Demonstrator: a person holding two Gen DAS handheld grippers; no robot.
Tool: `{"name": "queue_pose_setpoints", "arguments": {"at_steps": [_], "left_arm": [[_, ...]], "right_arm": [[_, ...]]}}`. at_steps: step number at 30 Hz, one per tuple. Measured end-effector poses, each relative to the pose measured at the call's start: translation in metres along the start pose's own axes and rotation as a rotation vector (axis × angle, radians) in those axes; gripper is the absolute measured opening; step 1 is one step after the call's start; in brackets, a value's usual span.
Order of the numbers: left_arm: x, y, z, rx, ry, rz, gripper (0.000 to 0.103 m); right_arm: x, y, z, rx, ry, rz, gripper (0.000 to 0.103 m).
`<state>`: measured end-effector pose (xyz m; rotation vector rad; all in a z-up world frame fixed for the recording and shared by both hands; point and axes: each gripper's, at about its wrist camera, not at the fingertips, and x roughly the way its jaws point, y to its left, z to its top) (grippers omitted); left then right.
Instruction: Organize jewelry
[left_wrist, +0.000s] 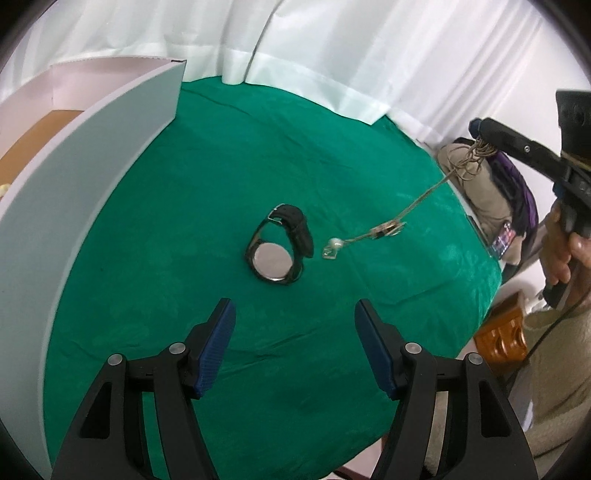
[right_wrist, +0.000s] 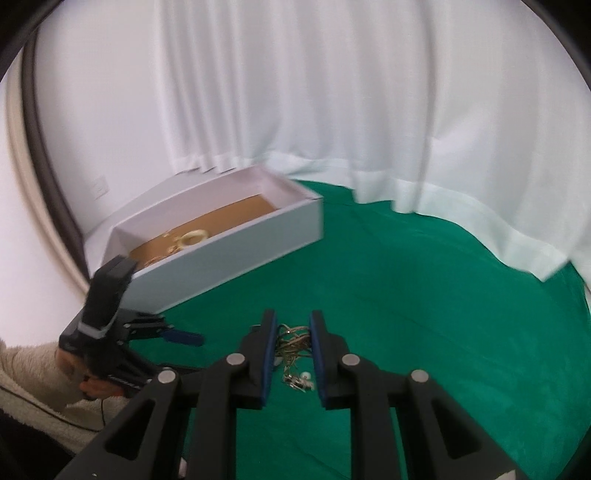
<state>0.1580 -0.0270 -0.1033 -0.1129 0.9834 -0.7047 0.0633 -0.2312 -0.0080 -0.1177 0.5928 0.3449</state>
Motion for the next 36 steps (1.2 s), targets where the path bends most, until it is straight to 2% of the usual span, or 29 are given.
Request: {"name": "queue_pose_setpoints", "arguments": {"at_steps": [4, 9, 12, 13, 15, 16, 22, 26, 30, 34, 36], "left_arm": [[0.003, 0.001, -0.001, -0.015, 0.009, 0.009, 0.069], [0.004, -0.001, -0.005, -0.011, 0.019, 0.024, 0.069], [0.004, -0.005, -0.007, 0.014, 0.024, 0.043, 0.071], [0.004, -0.006, -0.008, 0.022, 0.025, 0.049, 0.072], [0.004, -0.009, -0.010, 0.030, 0.023, 0.054, 0.073], [0.004, -0.010, -0.010, 0.029, 0.024, 0.053, 0.073], [0.008, -0.018, -0.011, 0.052, 0.017, 0.042, 0.073], [0.015, -0.027, -0.004, 0.066, 0.005, 0.031, 0.073], [0.032, -0.037, 0.009, 0.064, -0.018, 0.038, 0.073], [0.060, -0.048, 0.021, 0.085, -0.023, 0.102, 0.070], [0.069, -0.050, 0.025, 0.087, -0.038, 0.144, 0.064]], "right_arm": [[0.000, -0.030, -0.012, 0.065, 0.003, -0.040, 0.018], [0.033, -0.069, -0.046, 0.167, 0.099, -0.074, 0.019], [0.052, -0.092, -0.073, 0.269, 0.150, -0.092, 0.022], [0.055, -0.098, -0.080, 0.304, 0.166, -0.103, 0.027], [0.058, -0.106, -0.092, 0.356, 0.181, -0.118, 0.061], [0.055, -0.112, -0.099, 0.391, 0.171, -0.131, 0.066], [0.010, -0.144, -0.132, 0.569, 0.050, -0.225, 0.067], [-0.008, -0.160, -0.157, 0.648, 0.041, -0.284, 0.067], [-0.010, -0.152, -0.171, 0.648, 0.064, -0.286, 0.067], [-0.006, -0.140, -0.173, 0.623, 0.075, -0.263, 0.067], [-0.002, -0.132, -0.170, 0.590, 0.080, -0.246, 0.067]]}}
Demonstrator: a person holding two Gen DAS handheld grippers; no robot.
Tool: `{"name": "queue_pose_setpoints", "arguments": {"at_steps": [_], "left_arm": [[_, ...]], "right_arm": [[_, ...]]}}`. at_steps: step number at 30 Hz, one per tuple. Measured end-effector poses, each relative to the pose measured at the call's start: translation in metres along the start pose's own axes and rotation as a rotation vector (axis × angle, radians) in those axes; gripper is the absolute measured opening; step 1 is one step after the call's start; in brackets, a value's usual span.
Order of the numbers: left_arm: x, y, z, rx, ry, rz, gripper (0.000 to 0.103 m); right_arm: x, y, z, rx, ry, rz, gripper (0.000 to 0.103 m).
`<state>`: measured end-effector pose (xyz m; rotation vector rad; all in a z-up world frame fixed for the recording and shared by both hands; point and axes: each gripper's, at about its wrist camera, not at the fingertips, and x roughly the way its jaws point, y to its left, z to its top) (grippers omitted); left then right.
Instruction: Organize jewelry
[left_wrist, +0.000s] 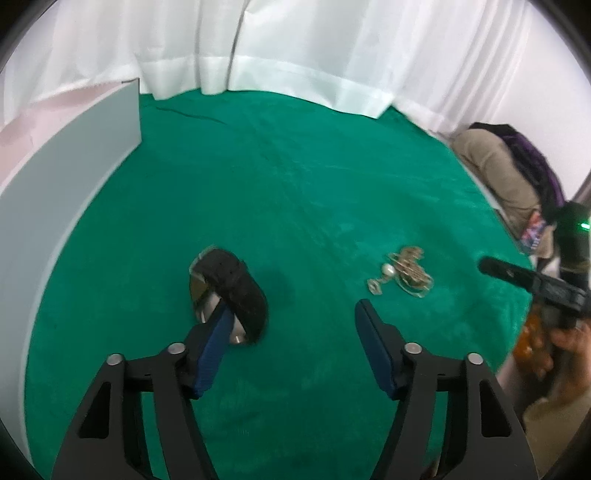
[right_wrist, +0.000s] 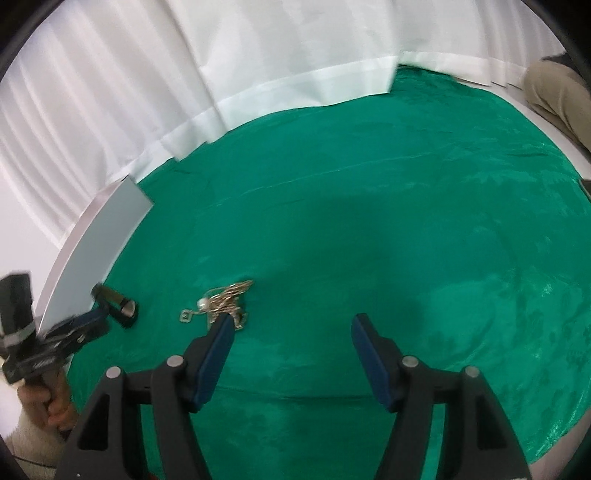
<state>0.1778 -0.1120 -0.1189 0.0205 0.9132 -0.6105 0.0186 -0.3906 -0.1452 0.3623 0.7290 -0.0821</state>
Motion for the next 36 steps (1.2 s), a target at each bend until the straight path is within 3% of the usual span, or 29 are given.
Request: {"name": "queue_pose_setpoints", "arguments": {"at_steps": [4, 5, 6, 9, 13, 14, 15, 18, 24, 30, 36], "left_arm": [[0.010, 0.008, 0.006, -0.037, -0.014, 0.041, 0.044], [0.013, 0.011, 0.007, -0.050, -0.014, 0.048, 0.021], [0.016, 0.016, 0.008, -0.065, -0.009, 0.040, 0.013], [0.011, 0.021, 0.006, -0.081, -0.027, 0.028, 0.010], [-0.013, 0.018, 0.003, -0.045, -0.046, 0.016, 0.009], [-0.019, 0.017, 0.003, -0.033, -0.049, 0.020, 0.009], [-0.025, 0.016, 0.002, -0.021, -0.052, 0.023, 0.009], [-0.046, 0.015, 0.001, -0.003, -0.055, 0.021, 0.009], [-0.099, 0.026, 0.001, -0.034, -0.052, -0.008, 0.009], [-0.173, 0.041, 0.012, -0.052, -0.112, -0.019, 0.009], [-0.245, 0.080, 0.018, -0.116, -0.181, -0.015, 0.009]], "right_arm": [[0.007, 0.017, 0.003, -0.105, 0.023, -0.027, 0.067], [0.011, 0.022, 0.004, -0.131, 0.035, -0.027, 0.067], [0.017, 0.028, 0.004, -0.165, 0.052, -0.012, 0.067], [0.044, 0.056, -0.001, -0.295, 0.108, 0.032, 0.067], [0.069, 0.077, -0.006, -0.373, 0.112, -0.007, 0.067], [0.070, 0.079, -0.007, -0.377, 0.096, -0.011, 0.060], [0.071, 0.081, -0.007, -0.375, 0.089, -0.015, 0.031], [0.065, 0.078, -0.003, -0.314, 0.081, -0.008, 0.032], [0.023, 0.092, 0.010, -0.309, 0.017, 0.028, 0.032], [-0.034, 0.138, 0.043, -0.367, -0.101, 0.107, 0.032], [-0.075, 0.200, 0.074, -0.441, -0.184, 0.229, 0.032]]}}
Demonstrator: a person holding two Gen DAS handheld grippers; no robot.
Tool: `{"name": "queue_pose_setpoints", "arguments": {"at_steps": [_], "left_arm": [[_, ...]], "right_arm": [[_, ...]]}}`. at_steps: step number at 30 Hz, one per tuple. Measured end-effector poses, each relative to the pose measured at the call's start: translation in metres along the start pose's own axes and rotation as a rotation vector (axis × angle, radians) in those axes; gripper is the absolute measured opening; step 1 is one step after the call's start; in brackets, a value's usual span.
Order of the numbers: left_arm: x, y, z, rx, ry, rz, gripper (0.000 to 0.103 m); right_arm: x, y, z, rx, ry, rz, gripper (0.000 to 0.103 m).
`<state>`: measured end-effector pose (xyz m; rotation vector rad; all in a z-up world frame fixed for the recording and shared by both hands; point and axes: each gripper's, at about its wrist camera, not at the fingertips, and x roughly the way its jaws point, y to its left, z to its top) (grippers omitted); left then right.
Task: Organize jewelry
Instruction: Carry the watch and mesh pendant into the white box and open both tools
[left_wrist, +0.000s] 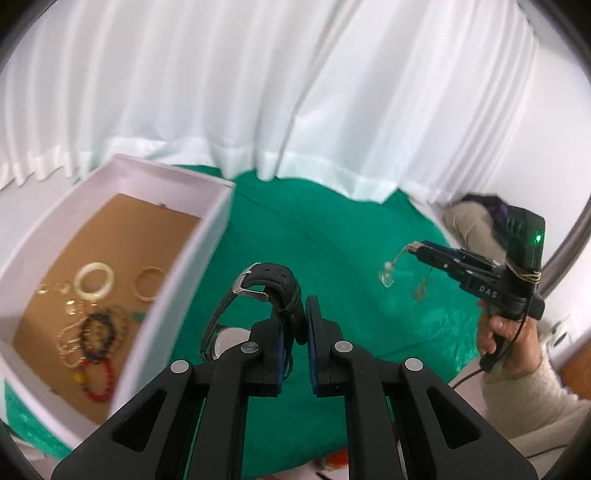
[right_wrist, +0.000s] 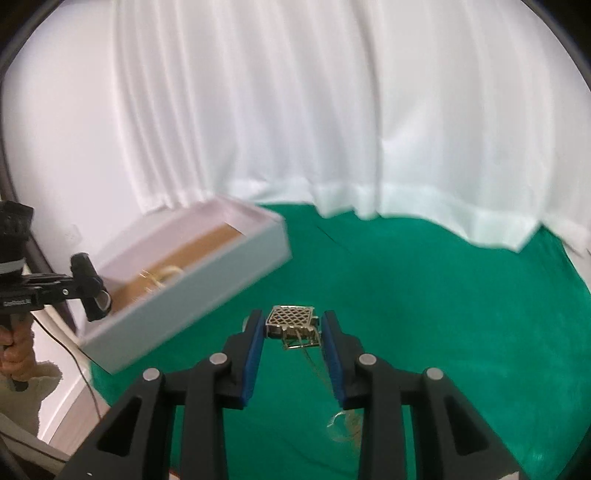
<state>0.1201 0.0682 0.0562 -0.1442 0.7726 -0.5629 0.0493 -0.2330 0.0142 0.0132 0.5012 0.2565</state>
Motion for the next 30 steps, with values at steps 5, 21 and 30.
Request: {"name": "queue_pose_setpoints", "arguments": {"at_steps": [5, 21, 30], "left_arm": [[-0.036, 0.055, 0.022, -0.112, -0.021, 0.038, 0.009], [-0.005, 0.243, 0.002, -0.372, 0.075, 0.335, 0.009], [0.038, 0.284, -0.033, -0.421, 0.156, 0.481, 0.031]], "right_arm": [[0.015, 0.042, 0.052, -0.063, -0.030, 0.104, 0.032], [0.192, 0.203, 0.125, -0.158, 0.151, 0.382, 0.032], [0.309, 0.257, 0.056, -0.242, 0.439, 0.332, 0.033]]}}
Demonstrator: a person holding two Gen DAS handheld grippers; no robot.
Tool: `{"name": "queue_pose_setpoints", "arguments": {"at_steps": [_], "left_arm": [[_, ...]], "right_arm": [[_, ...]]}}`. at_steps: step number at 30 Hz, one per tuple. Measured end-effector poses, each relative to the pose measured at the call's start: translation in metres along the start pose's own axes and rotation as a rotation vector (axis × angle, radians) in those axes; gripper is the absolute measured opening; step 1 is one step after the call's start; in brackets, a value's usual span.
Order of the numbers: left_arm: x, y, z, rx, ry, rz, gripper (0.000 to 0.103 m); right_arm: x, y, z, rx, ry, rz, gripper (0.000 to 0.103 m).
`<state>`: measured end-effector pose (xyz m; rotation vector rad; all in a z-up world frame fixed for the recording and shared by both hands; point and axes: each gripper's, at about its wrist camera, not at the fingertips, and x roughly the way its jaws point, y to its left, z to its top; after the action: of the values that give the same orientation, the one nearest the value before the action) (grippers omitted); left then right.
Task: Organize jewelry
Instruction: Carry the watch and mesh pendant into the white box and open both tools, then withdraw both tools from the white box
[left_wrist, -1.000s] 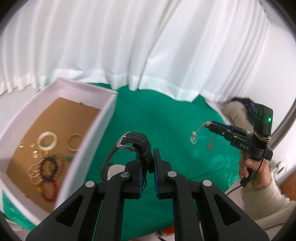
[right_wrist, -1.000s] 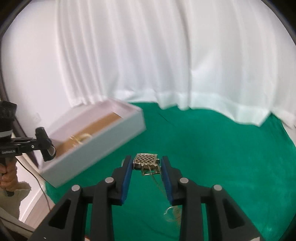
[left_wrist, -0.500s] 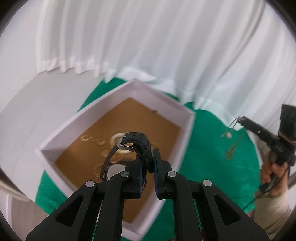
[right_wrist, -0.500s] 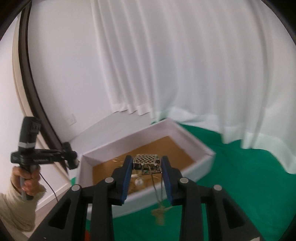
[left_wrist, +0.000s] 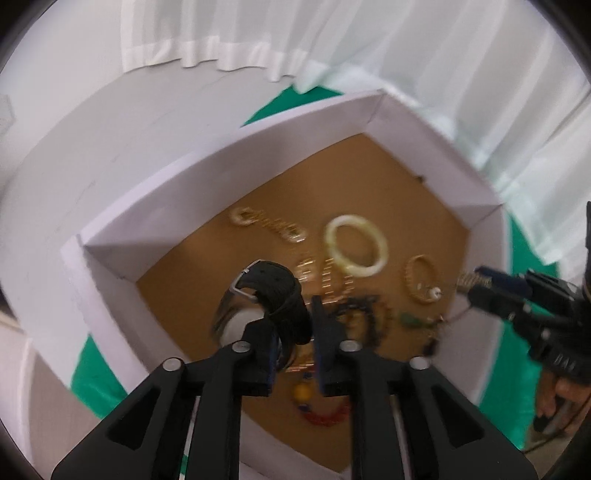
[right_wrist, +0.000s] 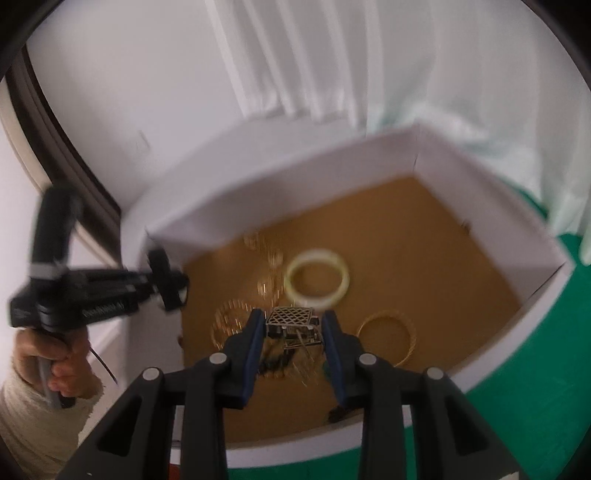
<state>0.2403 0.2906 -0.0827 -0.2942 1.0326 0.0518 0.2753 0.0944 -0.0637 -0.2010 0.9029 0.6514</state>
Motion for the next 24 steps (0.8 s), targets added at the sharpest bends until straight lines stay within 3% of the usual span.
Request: {"name": "queue_pose_setpoints", "arguments": {"at_steps": [1, 2, 3, 5, 6, 13, 18, 20, 22, 24], "left_arm": [[0.002, -0.001, -0.003, 0.001, 0.000, 0.019, 0.039], [0.002, -0.002, -0.007, 0.000, -0.005, 0.029, 0.056], [0.000, -0.003, -0.010, 0.001, -0.019, 0.045, 0.073], [-0.010, -0.011, -0.020, 0.019, -0.078, 0.112, 0.089], [-0.015, -0.014, -0.022, 0.030, -0.103, 0.137, 0.094], [-0.045, -0.034, -0.036, 0.065, -0.228, 0.325, 0.100], [-0.060, -0.043, -0.039, 0.071, -0.252, 0.484, 0.102], [-0.061, -0.040, -0.035, 0.037, -0.197, 0.481, 0.102], [-0.059, -0.035, -0.030, 0.002, -0.109, 0.416, 0.101], [-0.061, -0.033, -0.028, -0.021, -0.089, 0.368, 0.101]], "right_arm": [[0.009, 0.002, -0.004, -0.010, 0.024, -0.018, 0.033], [0.013, 0.006, -0.009, -0.020, 0.034, -0.037, 0.041], [0.016, 0.009, -0.012, -0.028, 0.028, -0.050, 0.065], [0.014, 0.012, -0.018, -0.032, 0.004, -0.074, 0.083], [0.009, 0.012, -0.020, -0.033, -0.010, -0.079, 0.083], [-0.021, 0.021, -0.022, -0.087, -0.054, -0.203, 0.083], [-0.034, 0.031, -0.024, -0.137, -0.065, -0.301, 0.083], [-0.036, 0.034, -0.024, -0.127, -0.052, -0.321, 0.083], [-0.035, 0.035, -0.022, -0.099, -0.022, -0.335, 0.083], [-0.034, 0.034, -0.021, -0.068, -0.003, -0.336, 0.083]]}}
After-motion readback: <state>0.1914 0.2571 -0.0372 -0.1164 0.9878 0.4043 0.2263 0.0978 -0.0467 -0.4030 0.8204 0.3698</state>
